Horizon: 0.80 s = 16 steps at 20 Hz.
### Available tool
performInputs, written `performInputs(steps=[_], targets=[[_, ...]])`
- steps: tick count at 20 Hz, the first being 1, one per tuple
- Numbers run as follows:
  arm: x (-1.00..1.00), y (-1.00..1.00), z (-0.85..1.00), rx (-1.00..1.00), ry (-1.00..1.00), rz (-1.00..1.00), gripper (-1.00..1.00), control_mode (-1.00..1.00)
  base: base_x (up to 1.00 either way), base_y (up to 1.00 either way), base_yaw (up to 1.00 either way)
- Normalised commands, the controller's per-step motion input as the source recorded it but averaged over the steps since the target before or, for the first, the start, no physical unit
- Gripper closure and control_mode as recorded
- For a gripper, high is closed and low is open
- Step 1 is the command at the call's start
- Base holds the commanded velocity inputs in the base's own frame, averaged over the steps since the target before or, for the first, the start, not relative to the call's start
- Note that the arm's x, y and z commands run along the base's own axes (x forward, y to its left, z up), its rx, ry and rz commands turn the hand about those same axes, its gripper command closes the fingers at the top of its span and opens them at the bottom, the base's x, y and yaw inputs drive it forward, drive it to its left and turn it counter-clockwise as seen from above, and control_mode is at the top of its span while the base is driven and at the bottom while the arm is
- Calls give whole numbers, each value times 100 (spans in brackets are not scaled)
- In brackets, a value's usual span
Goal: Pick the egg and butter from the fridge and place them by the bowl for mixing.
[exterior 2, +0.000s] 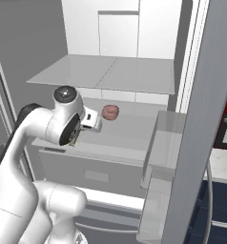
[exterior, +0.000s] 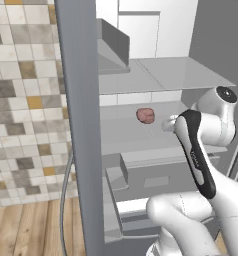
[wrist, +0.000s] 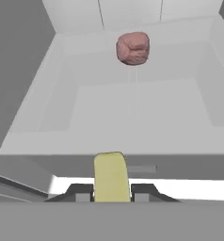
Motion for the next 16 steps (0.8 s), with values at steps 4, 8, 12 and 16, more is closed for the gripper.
performInputs(steps=[4,8,12,16], targets=[[-29,0,-32,-2,-1,0,100,-100,0,0,0],[-10,0,-12,-3,0,0,100,-100,0,0,0],[0,0,0,0,0,0,100,100,0,0,0],[0,0,0,0,0,0,100,100,-39,0,0]])
